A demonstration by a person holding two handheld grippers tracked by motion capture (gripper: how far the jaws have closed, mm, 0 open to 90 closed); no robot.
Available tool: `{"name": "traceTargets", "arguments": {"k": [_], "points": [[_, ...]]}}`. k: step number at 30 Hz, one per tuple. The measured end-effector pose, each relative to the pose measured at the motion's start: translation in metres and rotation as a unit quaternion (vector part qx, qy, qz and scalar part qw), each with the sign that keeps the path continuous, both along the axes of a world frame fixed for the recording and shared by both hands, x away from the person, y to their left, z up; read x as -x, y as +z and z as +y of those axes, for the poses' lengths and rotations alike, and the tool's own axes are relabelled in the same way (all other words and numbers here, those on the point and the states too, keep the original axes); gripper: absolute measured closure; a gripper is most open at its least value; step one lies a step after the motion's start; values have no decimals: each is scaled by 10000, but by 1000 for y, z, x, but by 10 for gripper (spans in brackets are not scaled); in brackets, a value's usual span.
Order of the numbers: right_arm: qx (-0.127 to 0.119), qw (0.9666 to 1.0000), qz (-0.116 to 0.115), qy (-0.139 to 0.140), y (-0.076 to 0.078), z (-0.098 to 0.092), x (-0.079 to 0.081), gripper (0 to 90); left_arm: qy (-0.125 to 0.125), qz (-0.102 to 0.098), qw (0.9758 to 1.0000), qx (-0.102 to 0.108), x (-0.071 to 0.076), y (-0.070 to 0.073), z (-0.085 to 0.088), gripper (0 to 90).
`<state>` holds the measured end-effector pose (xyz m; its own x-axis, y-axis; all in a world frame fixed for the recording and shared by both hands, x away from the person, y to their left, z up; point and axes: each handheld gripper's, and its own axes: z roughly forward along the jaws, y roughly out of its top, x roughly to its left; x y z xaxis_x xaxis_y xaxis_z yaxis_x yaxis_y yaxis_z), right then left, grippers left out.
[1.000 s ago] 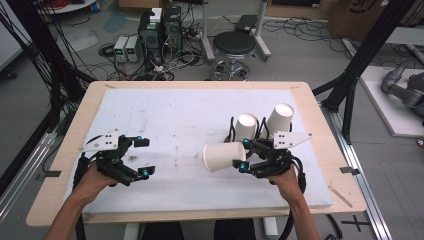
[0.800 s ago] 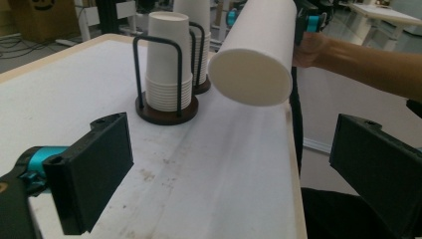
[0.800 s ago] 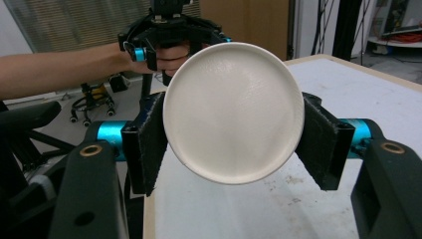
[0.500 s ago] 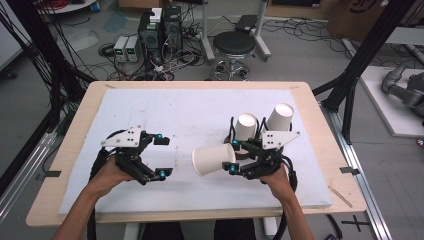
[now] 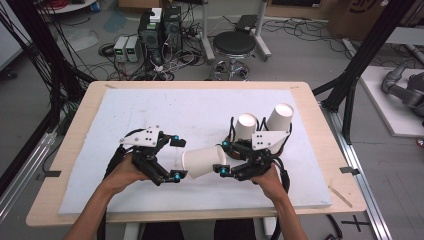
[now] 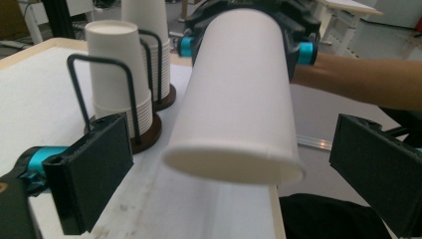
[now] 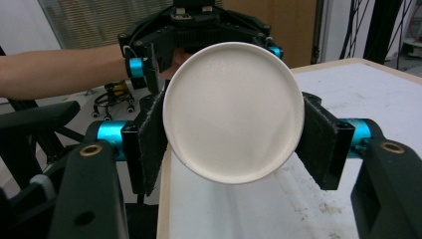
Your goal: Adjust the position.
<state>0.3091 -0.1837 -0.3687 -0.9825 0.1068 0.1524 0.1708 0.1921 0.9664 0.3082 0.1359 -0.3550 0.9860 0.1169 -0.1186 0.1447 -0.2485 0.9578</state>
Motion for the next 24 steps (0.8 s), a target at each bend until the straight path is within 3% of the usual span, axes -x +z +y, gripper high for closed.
{"name": "traceTargets", "arguments": {"k": [6, 24], "points": [[-18, 10000, -4, 51, 0, 5, 1, 353, -125, 62, 9999, -47, -2, 0, -15, 33], [-77, 9999, 14, 130, 0, 7, 2, 353, -294, 125, 9989, -330, -1, -12, -30, 33]]}}
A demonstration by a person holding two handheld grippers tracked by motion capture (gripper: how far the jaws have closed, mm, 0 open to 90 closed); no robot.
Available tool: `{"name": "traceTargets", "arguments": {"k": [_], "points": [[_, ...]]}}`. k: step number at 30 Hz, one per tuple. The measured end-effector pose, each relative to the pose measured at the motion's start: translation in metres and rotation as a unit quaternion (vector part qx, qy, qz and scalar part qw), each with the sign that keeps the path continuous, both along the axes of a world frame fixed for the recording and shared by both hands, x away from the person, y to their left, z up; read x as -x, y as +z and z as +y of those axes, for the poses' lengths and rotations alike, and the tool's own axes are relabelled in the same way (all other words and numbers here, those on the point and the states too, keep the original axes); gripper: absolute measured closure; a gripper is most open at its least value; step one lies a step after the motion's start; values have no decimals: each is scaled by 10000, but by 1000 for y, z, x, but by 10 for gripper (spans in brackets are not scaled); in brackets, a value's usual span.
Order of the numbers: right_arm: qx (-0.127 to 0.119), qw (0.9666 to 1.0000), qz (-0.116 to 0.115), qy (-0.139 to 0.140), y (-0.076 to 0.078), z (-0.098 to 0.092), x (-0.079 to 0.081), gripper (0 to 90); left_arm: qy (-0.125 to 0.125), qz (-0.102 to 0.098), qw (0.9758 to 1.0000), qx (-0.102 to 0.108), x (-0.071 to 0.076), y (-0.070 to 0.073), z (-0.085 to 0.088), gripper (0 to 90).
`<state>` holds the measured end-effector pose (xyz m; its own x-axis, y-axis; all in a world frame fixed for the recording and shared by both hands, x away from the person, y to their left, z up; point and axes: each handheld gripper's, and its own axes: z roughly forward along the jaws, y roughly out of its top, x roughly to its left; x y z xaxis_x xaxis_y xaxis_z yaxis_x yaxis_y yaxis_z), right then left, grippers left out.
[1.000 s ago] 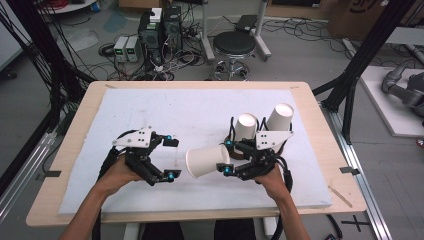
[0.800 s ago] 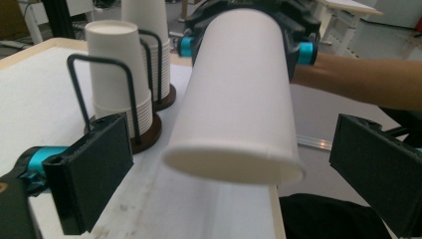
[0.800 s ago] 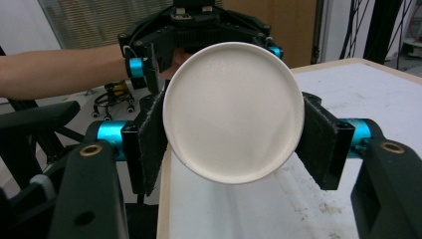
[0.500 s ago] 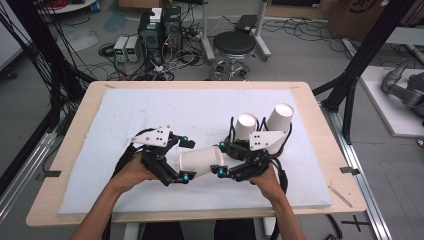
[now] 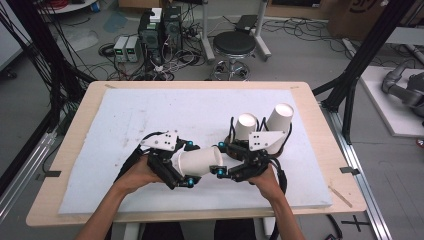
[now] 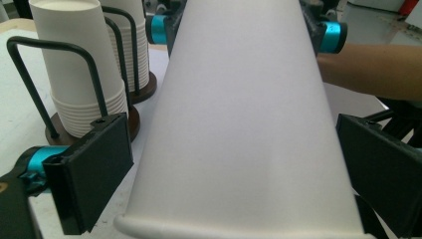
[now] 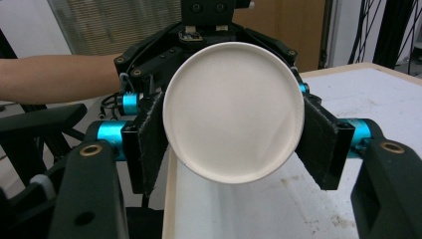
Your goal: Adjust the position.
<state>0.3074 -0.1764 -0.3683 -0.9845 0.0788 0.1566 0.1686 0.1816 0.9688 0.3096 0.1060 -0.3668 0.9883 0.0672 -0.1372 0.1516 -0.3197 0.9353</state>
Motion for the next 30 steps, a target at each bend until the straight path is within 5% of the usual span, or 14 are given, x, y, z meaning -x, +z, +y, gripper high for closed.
{"name": "traceTargets", "arguments": {"k": [7, 10, 30], "points": [[3, 10000, -6, 12, 0, 1, 0, 354, -56, 66, 10000, -36, 0, -2, -1, 36], [-6, 10000, -12, 34, 0, 2, 1, 354, -101, -6, 9999, -53, 1, -1, 0, 207], [6, 9999, -110, 122, 1, 1, 2, 363, -184, -45, 9998, -70, 2, 0, 3, 286]]}}
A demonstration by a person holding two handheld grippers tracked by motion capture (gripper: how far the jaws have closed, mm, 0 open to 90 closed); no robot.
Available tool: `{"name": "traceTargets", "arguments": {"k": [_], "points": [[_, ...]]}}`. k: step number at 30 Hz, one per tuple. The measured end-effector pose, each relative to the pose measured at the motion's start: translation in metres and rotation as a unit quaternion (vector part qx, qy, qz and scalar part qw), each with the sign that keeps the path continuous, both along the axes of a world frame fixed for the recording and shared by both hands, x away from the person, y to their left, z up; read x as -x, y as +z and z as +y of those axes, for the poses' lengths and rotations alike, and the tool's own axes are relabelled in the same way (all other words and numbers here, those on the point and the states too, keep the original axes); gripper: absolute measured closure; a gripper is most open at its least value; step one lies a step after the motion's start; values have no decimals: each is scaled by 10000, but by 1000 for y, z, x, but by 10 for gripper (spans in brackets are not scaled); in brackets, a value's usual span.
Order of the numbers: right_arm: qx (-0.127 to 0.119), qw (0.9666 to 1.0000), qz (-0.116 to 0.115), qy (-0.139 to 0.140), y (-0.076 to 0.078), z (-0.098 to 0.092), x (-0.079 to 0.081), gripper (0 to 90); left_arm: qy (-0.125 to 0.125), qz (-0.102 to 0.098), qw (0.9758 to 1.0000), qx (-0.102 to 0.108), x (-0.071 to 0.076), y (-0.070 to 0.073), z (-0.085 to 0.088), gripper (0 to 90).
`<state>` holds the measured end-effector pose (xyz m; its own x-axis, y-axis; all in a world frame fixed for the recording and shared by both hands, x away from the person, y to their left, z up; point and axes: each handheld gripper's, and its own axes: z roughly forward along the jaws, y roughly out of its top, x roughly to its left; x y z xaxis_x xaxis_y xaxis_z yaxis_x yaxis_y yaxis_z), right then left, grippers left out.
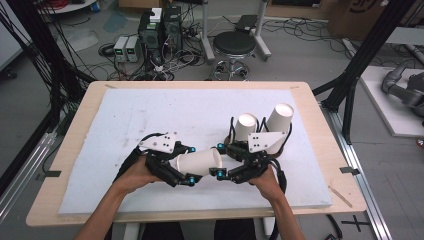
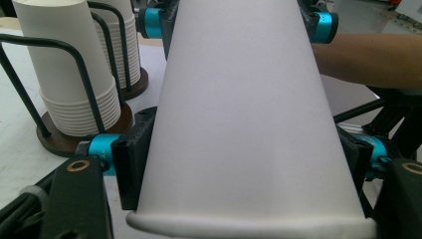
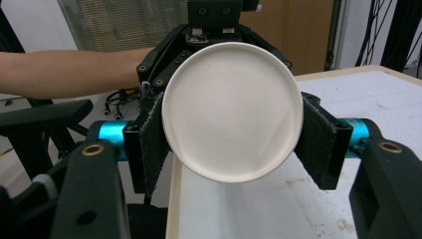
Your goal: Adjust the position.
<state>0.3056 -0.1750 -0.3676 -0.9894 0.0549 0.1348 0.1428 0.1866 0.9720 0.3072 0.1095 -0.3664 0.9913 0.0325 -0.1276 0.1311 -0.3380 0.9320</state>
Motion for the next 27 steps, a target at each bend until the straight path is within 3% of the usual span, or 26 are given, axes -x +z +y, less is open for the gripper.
{"name": "traceTargets", "arguments": {"k": [11, 14, 17, 27], "points": [[15, 10000, -7, 43, 0, 0, 0, 359, 1, -27, 10000, -15, 0, 0, 0, 294], [48, 10000, -38, 51, 0, 1, 0, 328, 27, -31, 10000, 0, 0, 0, 1, 294], [156, 9999, 41, -46, -1, 4, 1, 146, 57, -24, 10000, 10, 0, 1, 1, 297], [272, 9996, 48, -66, 0, 4, 1, 140, 89, -52, 9999, -44, 0, 1, 5, 298]]}}
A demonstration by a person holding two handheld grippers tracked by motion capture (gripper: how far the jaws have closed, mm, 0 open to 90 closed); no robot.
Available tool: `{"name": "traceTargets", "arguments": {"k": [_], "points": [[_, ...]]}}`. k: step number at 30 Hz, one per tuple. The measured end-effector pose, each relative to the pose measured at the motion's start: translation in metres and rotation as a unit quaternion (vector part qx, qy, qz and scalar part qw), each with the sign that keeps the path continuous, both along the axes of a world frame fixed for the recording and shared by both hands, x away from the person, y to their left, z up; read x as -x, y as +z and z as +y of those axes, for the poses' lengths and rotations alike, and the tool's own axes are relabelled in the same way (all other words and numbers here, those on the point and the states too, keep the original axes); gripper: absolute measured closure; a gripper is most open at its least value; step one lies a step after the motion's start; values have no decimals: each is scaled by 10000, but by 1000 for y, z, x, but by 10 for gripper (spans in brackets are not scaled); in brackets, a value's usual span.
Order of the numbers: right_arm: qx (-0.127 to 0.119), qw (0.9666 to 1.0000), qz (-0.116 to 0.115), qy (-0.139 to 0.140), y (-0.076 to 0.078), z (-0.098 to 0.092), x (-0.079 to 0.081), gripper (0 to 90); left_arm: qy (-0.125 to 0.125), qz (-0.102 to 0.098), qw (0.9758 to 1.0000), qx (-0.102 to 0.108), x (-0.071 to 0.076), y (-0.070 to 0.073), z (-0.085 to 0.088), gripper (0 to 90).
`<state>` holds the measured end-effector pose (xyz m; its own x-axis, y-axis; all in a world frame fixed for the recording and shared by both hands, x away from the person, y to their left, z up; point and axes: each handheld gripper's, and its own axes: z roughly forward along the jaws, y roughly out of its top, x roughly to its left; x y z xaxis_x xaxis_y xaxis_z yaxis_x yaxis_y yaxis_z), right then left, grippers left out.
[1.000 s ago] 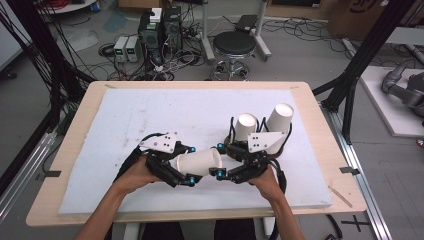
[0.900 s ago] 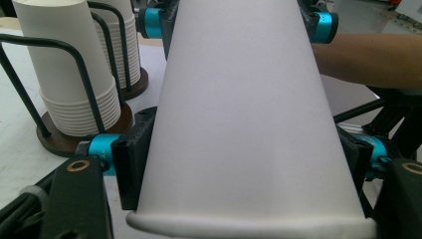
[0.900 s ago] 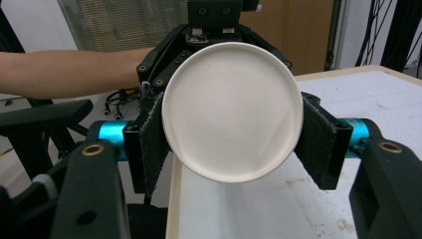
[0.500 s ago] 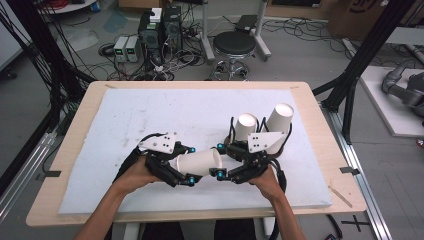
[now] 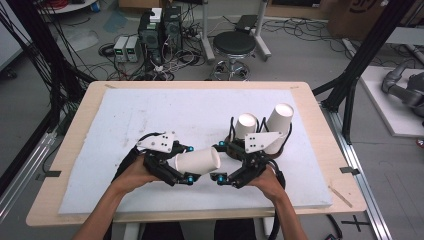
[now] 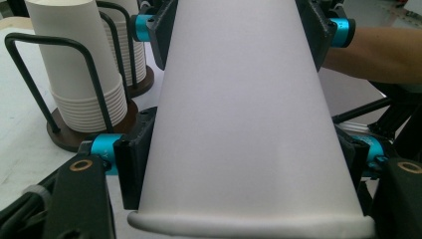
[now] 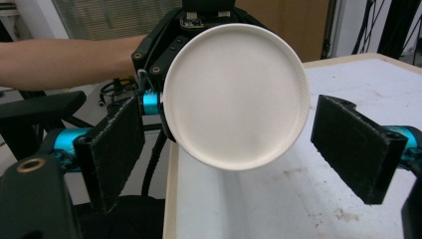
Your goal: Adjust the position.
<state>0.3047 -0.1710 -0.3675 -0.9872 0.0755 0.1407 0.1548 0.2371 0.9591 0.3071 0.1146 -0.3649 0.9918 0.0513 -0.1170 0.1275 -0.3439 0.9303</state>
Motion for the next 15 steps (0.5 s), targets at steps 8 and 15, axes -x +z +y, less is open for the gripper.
{"name": "traceTargets", "arguments": {"k": [8, 15], "points": [[384, 9993, -12, -29, 5, -5, -1, 139, 42, 31, 9994, -337, 1, 4, 10, 298], [1054, 9944, -53, -12, 10, -9, -4, 139, 43, 8, 9945, -1049, 0, 13, 18, 297]]}}
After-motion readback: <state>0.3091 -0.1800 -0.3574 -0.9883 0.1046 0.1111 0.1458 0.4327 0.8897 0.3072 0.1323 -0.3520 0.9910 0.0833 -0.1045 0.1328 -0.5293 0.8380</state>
